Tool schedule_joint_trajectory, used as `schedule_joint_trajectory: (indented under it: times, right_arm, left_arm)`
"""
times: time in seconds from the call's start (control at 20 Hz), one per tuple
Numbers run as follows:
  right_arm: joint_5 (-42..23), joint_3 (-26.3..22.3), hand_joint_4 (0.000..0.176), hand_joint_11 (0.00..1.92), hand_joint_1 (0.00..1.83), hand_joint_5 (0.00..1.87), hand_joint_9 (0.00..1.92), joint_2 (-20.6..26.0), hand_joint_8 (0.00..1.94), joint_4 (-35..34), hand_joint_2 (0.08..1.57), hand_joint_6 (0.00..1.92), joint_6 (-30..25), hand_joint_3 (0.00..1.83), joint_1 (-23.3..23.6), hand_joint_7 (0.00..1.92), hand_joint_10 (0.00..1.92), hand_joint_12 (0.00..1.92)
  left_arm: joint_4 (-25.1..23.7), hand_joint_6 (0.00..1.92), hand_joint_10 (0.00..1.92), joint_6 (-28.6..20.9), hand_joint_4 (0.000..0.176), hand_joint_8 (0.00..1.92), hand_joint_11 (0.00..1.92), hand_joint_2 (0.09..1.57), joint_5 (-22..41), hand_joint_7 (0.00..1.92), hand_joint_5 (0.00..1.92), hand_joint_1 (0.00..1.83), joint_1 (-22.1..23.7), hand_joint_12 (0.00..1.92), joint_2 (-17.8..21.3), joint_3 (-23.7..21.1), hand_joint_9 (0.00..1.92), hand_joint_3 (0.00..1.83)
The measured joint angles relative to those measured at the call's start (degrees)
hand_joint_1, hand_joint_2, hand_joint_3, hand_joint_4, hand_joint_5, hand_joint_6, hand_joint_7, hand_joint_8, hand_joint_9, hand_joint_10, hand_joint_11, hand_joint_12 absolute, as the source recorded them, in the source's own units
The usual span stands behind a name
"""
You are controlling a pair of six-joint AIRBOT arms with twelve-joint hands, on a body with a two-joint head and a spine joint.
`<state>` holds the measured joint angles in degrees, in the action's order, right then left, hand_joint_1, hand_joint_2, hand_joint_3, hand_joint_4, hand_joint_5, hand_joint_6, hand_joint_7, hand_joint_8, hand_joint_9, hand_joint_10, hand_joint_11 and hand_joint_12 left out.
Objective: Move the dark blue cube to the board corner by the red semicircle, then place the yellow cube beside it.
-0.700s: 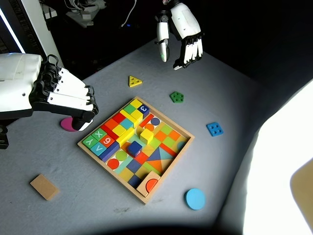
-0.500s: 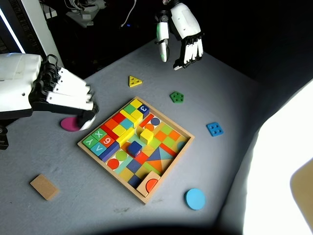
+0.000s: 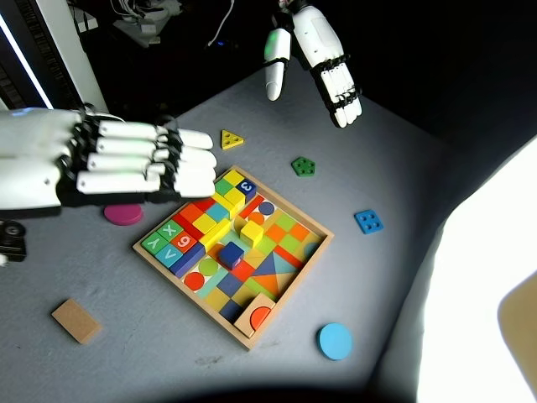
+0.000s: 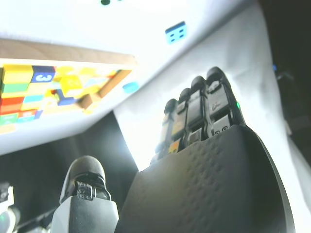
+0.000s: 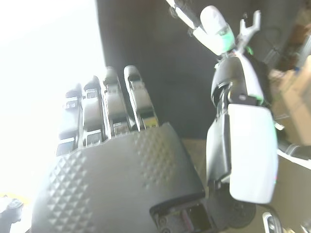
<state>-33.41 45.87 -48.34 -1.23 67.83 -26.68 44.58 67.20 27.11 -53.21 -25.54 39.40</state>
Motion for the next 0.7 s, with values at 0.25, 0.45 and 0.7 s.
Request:
schedule_joint_trajectory:
  times: [0.25, 0.45, 0.7]
  right_arm:
    - [3.98, 4.87, 0.001, 0.00, 0.00, 0.87, 0.02, -8.22, 0.00, -9.35, 1.10, 0.05, 8.79, 0.01, 0.22, 0.24, 0.00, 0.00]
    - [5.88, 9.07, 0.006, 0.00, 0.00, 0.85, 0.01, -12.90, 0.00, -13.86, 1.10, 0.02, 13.20, 0.00, 1.31, 0.23, 0.00, 0.00]
    - [7.91, 10.01, 0.000, 0.00, 0.00, 0.86, 0.03, -15.23, 0.00, -16.04, 1.11, 0.02, 14.53, 0.01, 1.55, 0.26, 0.01, 0.00]
  left_arm:
    - [-0.13, 0.00, 0.00, 0.26, 0.004, 0.00, 0.00, 1.10, -0.55, 0.00, 0.00, 0.00, 0.00, 0.00, -0.02, 0.11, 0.00, 0.00]
    - [-0.02, 0.00, 0.00, 0.26, 0.000, 0.00, 0.00, 1.10, -0.59, 0.00, 0.00, 0.00, 0.00, 0.00, -0.02, 0.11, 0.00, 0.00]
    - [-0.07, 0.00, 0.00, 0.22, 0.014, 0.00, 0.00, 1.10, -0.59, 0.00, 0.00, 0.00, 0.00, 0.00, -0.02, 0.11, 0.00, 0.00]
